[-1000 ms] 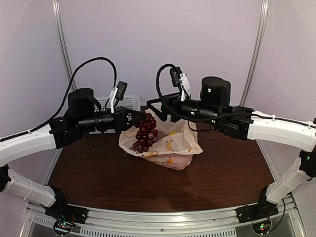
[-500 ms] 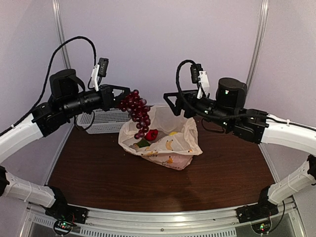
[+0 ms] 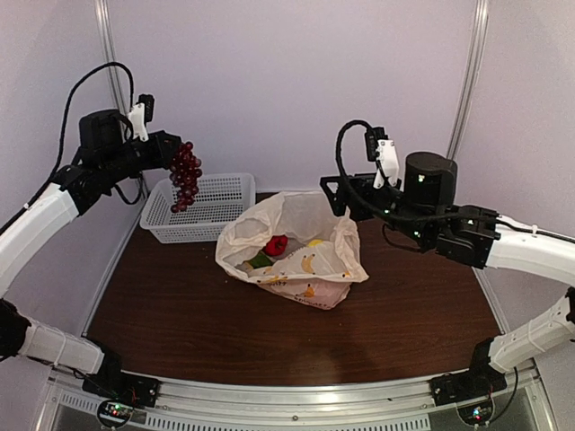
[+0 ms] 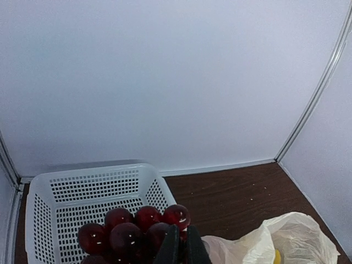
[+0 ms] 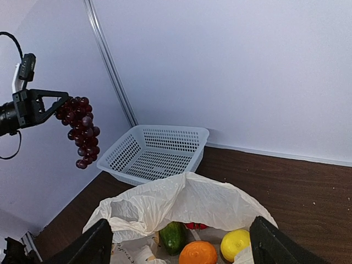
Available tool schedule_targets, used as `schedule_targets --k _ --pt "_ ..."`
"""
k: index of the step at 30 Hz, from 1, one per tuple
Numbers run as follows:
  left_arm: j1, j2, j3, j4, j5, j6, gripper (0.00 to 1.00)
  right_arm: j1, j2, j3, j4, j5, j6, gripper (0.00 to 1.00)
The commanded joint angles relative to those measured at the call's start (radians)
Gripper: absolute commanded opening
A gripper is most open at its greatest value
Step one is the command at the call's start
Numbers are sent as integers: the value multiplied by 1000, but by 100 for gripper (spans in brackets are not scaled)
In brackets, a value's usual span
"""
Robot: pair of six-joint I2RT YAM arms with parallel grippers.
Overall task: Untie the knot of the plastic bag and take out the fruit
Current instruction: Place the fake fruit in the bin.
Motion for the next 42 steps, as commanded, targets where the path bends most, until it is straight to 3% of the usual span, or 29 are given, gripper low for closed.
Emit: schedule_targets --k 1,14,24,30,36,42 --pt "88 92 17 46 -13 45 0 -7 -31 -34 -35 33 17 87" --pt "242 376 57 184 16 80 0 -8 -46 -76 -36 25 55 87" --pt "294 541 43 216 89 71 0 -8 -37 -80 -35 21 64 87" --pt "294 569 14 205 120 45 0 -8 -31 -81 -33 15 73 87" --pt "294 565 -27 162 51 33 0 -8 -33 -85 -33 16 76 87" --pt "295 563 -55 143 32 31 11 -8 -39 -91 -33 17 78 87"
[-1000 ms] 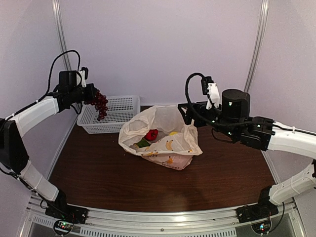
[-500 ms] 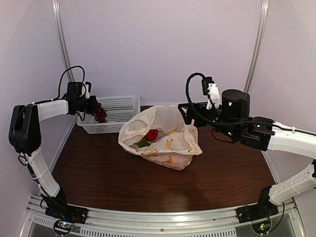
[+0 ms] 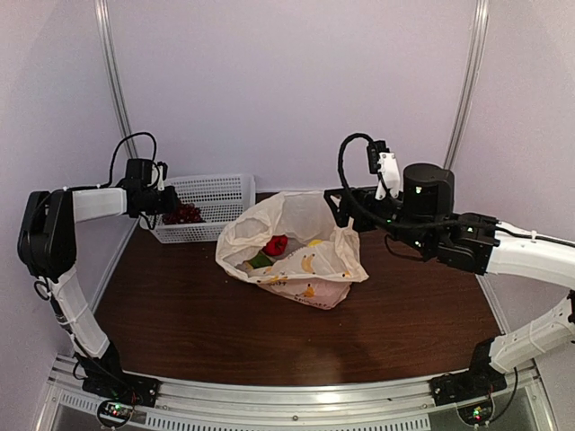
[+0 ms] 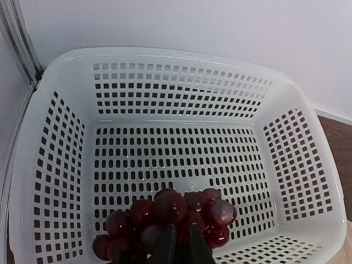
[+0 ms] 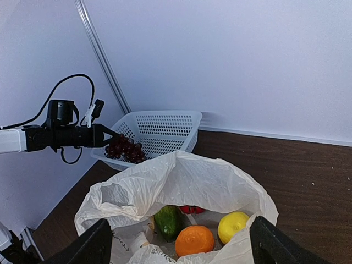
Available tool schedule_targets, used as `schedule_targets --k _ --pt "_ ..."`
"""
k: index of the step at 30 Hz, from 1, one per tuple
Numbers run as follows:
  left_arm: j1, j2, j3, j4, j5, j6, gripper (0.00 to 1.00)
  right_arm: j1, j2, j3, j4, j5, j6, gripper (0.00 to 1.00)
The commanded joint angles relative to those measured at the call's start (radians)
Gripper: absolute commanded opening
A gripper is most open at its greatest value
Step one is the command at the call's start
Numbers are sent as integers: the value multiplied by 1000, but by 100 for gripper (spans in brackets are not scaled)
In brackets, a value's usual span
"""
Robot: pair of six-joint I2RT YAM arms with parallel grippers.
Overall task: Untie the knot of the plastic bag and take out the fruit
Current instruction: Place the fake fruit in the bin.
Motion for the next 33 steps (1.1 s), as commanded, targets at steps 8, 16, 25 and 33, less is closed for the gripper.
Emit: schedule_targets --k 8,16,25,33 --pt "6 -51 -29 16 -24 -20 34 -4 -27 -37 -4 11 22 87" --pt "6 -163 -66 26 -39 -11 71 -4 -37 -43 -8 10 24 87" --pt "2 -365 -136 36 123 -62 83 -4 -55 -41 -27 6 -9 91" --pt "-149 -656 -363 94 221 -190 97 -4 -46 -15 -112 8 -50 93"
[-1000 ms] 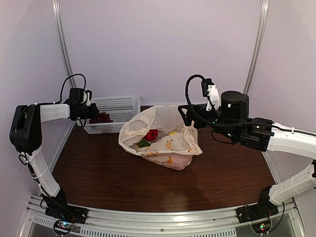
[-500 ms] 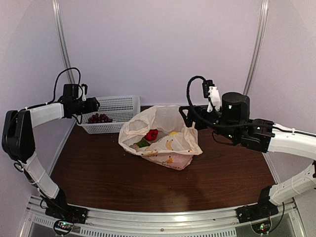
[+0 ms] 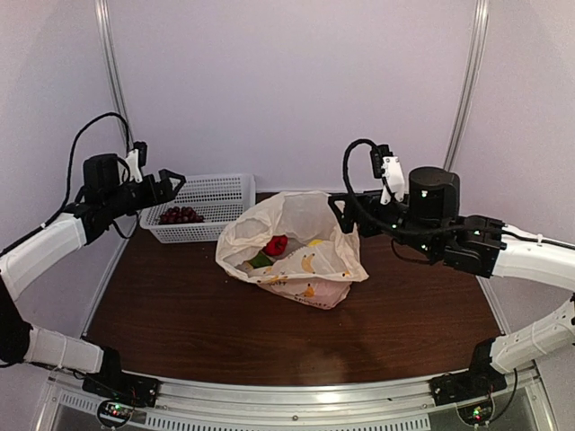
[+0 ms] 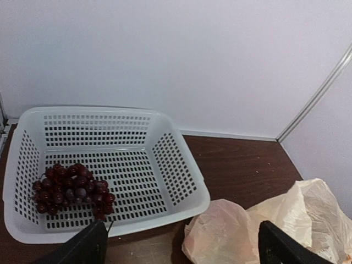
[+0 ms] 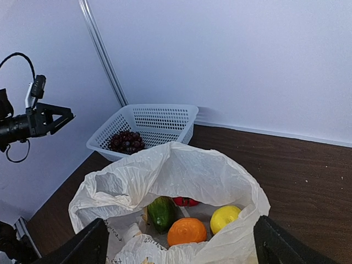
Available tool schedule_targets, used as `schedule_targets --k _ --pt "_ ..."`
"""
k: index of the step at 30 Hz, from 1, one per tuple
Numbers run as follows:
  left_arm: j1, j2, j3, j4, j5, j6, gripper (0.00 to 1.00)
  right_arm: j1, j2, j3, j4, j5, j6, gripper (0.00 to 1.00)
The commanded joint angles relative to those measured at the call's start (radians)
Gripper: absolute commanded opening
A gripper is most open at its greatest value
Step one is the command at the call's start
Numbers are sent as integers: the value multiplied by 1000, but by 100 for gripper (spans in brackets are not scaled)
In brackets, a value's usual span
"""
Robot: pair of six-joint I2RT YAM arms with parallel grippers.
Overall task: Untie the knot of the plastic bag and take out the fruit
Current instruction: Place the fake fruit in the bin.
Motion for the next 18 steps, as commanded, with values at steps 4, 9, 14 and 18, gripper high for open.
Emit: schedule_targets --k 4,9,14,18 --pt "-211 -115 -86 29 107 -83 98 -5 12 42 -189 67 0 98" --pt "-331 4 -3 -54 74 -7 98 -5 20 31 -234 66 53 99" --pt "-424 148 133 -114 34 53 97 -7 33 21 -254 78 129 99" --pt "-457 215 197 -117 26 76 97 -10 69 13 -259 71 176 99"
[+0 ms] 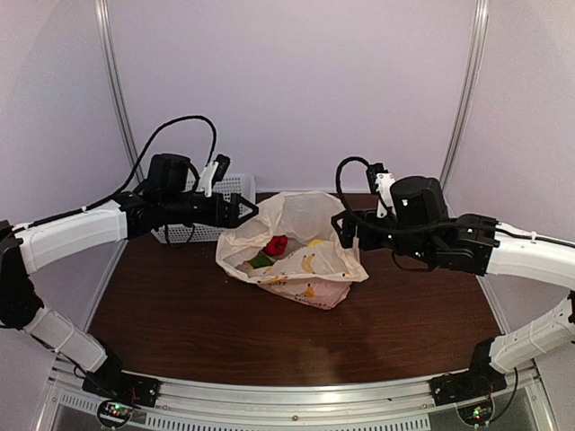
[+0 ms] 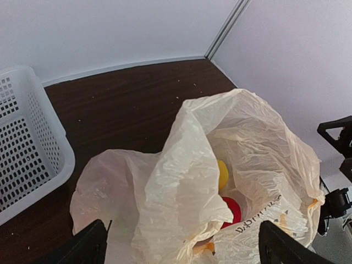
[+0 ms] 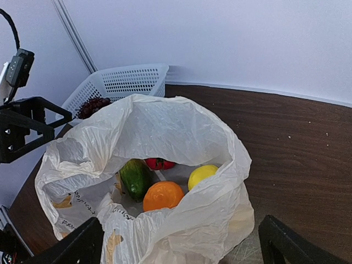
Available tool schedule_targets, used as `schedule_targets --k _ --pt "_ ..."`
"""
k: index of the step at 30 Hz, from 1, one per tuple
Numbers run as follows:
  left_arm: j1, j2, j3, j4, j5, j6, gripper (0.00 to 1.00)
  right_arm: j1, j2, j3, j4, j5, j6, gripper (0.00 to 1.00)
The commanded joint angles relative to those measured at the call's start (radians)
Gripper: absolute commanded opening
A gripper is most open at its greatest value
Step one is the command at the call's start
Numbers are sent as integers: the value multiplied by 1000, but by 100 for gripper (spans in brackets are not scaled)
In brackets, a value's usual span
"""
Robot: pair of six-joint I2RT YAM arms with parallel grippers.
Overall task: Untie the knot of the plastic bag and take out the fruit
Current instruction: Place the fake fruit in the bin, then adjust the bag opening for the takeout bag.
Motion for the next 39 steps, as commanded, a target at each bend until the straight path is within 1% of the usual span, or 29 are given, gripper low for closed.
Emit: schedule_targets --k 1,6,10,13,16,17,18,21,27,30,31,33,36,39 --pt "-30 47 74 -8 -33 58 97 -7 46 -4 -41 13 75 99" --pt "-31 101 113 -47 -63 77 97 -7 92 4 -48 5 82 99" --pt "-32 132 131 -50 -33 80 97 -8 108 4 -66 50 94 97" --pt "-32 145 141 -50 -27 80 96 -8 118 2 -57 43 96 89" --pt "-32 150 143 -50 -56 70 90 -8 122 -4 -37 36 97 75" --pt "-32 153 146 -50 -56 70 86 -9 123 -6 -31 33 96 72" --pt "-32 155 149 -50 -53 69 79 -10 126 -7 -26 32 95 68" --pt "-32 158 149 -48 -42 64 59 -10 135 -6 -19 27 95 50" --pt "-32 142 140 -40 -27 56 16 -19 137 -8 11 20 99 17" --pt "-32 122 122 -25 -33 41 3 -33 137 1 37 6 94 6" --pt "-32 113 114 -20 -34 36 0 -39 138 8 45 2 89 4" --pt "-32 96 104 -15 -41 29 0 -55 144 29 54 -5 71 0" --pt "-31 61 99 -13 -74 25 0 -106 160 89 70 -40 30 0" --pt "-30 12 99 1 -136 25 0 -156 187 189 73 -81 -37 0"
